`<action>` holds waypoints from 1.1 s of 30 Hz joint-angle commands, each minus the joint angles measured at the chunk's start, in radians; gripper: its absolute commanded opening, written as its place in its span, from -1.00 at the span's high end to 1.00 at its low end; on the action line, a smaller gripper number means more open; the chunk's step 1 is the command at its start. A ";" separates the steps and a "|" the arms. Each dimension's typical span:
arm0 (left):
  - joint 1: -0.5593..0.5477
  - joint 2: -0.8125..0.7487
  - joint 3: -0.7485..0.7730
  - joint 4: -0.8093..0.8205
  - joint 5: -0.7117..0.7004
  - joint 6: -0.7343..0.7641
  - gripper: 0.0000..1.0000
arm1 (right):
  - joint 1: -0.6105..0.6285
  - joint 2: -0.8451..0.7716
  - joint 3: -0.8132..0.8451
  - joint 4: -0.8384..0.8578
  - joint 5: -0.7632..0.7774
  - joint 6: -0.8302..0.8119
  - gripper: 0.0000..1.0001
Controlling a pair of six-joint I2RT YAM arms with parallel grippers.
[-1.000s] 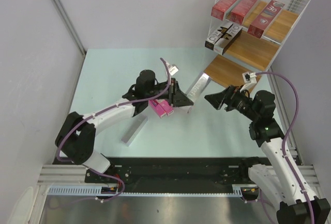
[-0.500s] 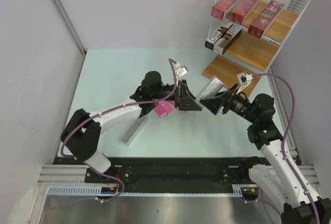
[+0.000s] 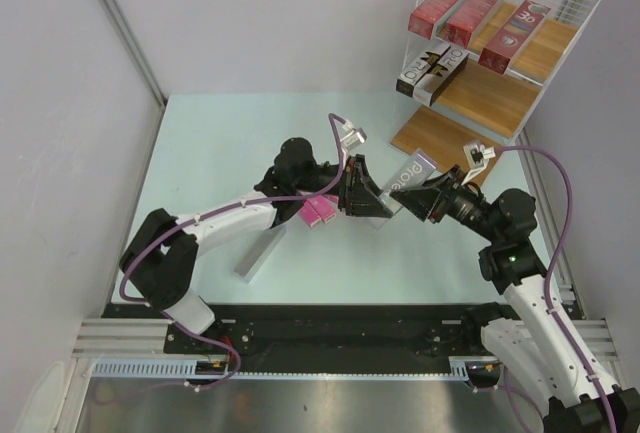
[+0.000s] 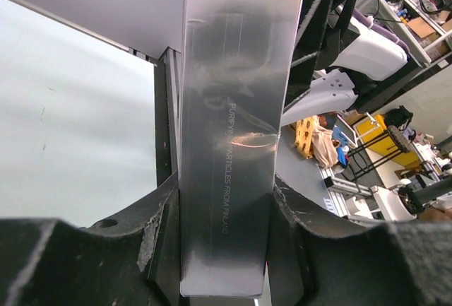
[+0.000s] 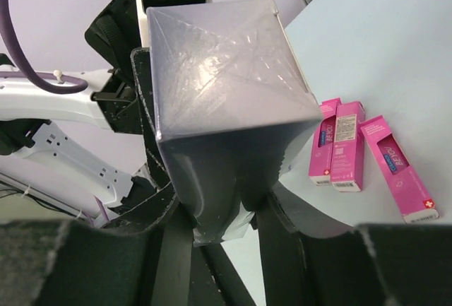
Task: Place and organize the toothpastes onto the shelf
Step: Pick up the toothpaste from the center of the board.
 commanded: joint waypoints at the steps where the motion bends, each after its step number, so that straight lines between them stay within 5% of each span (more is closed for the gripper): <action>1: -0.021 -0.024 0.047 -0.055 -0.037 0.060 0.27 | 0.011 -0.005 -0.001 0.072 -0.026 -0.021 0.38; 3: -0.021 -0.038 0.058 -0.109 -0.069 0.100 0.09 | 0.011 -0.011 -0.001 0.066 -0.024 -0.024 0.40; 6: -0.021 -0.063 0.073 -0.215 -0.118 0.175 -0.48 | 0.009 -0.020 -0.001 0.058 -0.017 -0.026 0.42; 7: -0.021 -0.075 0.079 -0.271 -0.171 0.214 -0.80 | 0.009 -0.026 0.000 0.058 -0.015 -0.027 0.42; 9: -0.021 -0.112 0.089 -0.336 -0.233 0.279 -0.99 | 0.011 -0.032 -0.001 0.054 -0.007 -0.027 0.42; 18: -0.015 -0.280 0.040 -0.402 -0.560 0.350 -0.99 | 0.008 -0.092 -0.001 0.044 0.071 -0.024 0.40; 33: 0.022 -0.311 -0.053 -0.019 -0.336 0.186 -0.99 | 0.008 -0.326 0.003 0.184 0.425 0.075 0.36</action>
